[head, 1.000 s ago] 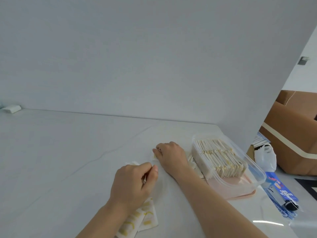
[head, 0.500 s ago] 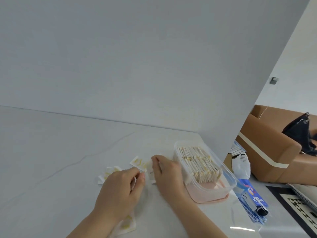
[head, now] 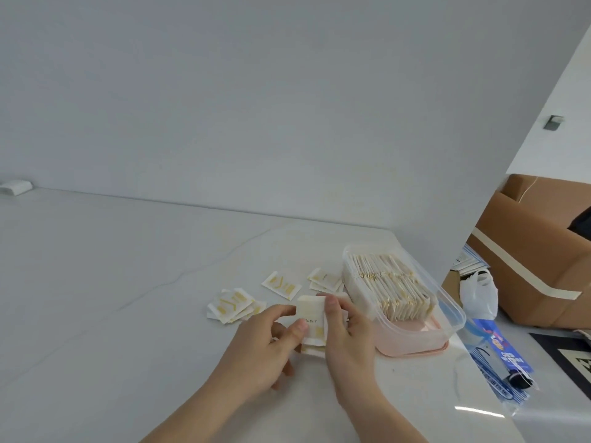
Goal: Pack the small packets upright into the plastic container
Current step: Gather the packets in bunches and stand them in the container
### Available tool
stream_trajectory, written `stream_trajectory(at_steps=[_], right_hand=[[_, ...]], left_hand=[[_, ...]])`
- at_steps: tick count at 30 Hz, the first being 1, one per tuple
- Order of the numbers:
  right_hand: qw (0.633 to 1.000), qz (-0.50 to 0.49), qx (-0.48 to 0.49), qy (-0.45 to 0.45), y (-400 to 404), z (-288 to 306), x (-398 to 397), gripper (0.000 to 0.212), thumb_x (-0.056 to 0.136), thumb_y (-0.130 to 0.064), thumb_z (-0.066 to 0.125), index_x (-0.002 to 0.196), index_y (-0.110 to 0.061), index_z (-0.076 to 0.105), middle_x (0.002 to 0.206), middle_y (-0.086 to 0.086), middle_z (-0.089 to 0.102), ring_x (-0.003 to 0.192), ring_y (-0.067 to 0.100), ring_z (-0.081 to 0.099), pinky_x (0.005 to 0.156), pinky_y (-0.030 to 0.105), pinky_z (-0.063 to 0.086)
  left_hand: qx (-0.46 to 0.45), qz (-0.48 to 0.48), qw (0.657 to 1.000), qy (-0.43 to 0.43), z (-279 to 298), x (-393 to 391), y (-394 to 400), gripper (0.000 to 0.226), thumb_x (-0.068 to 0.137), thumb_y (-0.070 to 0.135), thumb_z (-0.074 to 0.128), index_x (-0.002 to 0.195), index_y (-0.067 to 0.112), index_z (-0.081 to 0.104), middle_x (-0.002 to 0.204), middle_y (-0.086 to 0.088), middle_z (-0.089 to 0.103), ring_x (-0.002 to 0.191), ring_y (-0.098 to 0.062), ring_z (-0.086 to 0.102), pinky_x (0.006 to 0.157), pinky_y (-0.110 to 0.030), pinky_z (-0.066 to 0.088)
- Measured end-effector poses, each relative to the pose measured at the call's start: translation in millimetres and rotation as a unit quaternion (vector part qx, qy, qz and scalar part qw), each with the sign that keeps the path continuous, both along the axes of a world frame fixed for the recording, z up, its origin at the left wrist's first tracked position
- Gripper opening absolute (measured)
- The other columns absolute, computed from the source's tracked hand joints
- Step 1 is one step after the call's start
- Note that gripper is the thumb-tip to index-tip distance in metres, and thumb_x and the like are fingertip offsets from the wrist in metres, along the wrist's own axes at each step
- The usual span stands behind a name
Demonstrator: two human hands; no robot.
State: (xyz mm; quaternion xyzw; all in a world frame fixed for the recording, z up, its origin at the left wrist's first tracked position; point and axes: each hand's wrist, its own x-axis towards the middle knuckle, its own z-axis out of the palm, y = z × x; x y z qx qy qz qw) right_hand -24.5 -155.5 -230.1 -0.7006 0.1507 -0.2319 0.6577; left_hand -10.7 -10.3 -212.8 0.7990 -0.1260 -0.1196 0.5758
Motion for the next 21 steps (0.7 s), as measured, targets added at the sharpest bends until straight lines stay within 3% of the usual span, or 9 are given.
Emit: stream_trajectory(at_steps=[6,9,12,14,17,21], right_hand=[[0.998,0.037,0.034,-0.027,2,2,4,0.025,0.107,-0.026,0.052,0.1,-0.027,0.077,0.094,-0.002,0.079,0.091,0.015,0.074,0.073,0.024,0.056],[0.996,0.06,0.068,-0.027,9,0,1,0.025,0.107,-0.026,0.051,0.106,-0.027,0.077,0.099,-0.001,0.079,0.096,0.018,0.075,0.078,0.032,0.06],[0.98,0.11,0.166,-0.027,16,7,-3,0.027,0.109,-0.025,0.045,0.118,-0.022,0.071,0.109,0.0,0.078,0.096,0.022,0.076,0.069,0.037,0.062],[0.968,0.132,0.21,-0.018,16,9,-3,0.034,0.11,-0.033,0.039,0.127,-0.024,0.066,0.119,-0.002,0.076,0.106,0.021,0.074,0.084,0.041,0.061],[0.958,0.147,0.245,-0.003,8,5,2,0.043,0.108,-0.044,0.035,0.134,-0.026,0.064,0.13,0.0,0.071,0.122,0.019,0.067,0.112,0.047,0.045],[0.954,0.23,0.191,0.025,4,1,9,0.043,0.109,-0.034,0.035,0.131,-0.016,0.067,0.13,0.014,0.069,0.127,0.033,0.062,0.116,0.062,0.037]], left_hand=[[-0.011,0.005,1.0,-0.027,-6,6,-1,0.016,0.1,0.042,0.061,0.113,0.036,0.068,0.086,0.007,0.077,0.067,-0.019,0.075,0.05,-0.026,0.047],[-0.022,0.018,0.999,-0.034,-12,9,-4,0.017,0.099,0.044,0.063,0.114,0.035,0.065,0.09,0.004,0.076,0.066,-0.021,0.074,0.05,-0.024,0.045],[-0.087,0.002,0.996,-0.014,-14,10,-5,0.018,0.1,0.033,0.065,0.119,0.031,0.065,0.096,0.0,0.078,0.069,-0.025,0.075,0.052,-0.039,0.055],[-0.13,0.016,0.991,0.008,-14,12,-6,0.019,0.101,0.025,0.064,0.12,0.023,0.068,0.094,-0.006,0.078,0.066,-0.023,0.072,0.053,-0.038,0.055],[-0.204,0.051,0.977,0.041,-12,16,-4,0.017,0.102,0.018,0.062,0.116,0.016,0.07,0.089,-0.009,0.077,0.065,-0.016,0.067,0.056,-0.029,0.052],[-0.255,0.075,0.962,0.058,-11,22,2,0.017,0.102,0.019,0.061,0.114,0.016,0.072,0.084,-0.003,0.076,0.069,-0.015,0.066,0.062,-0.027,0.052]])
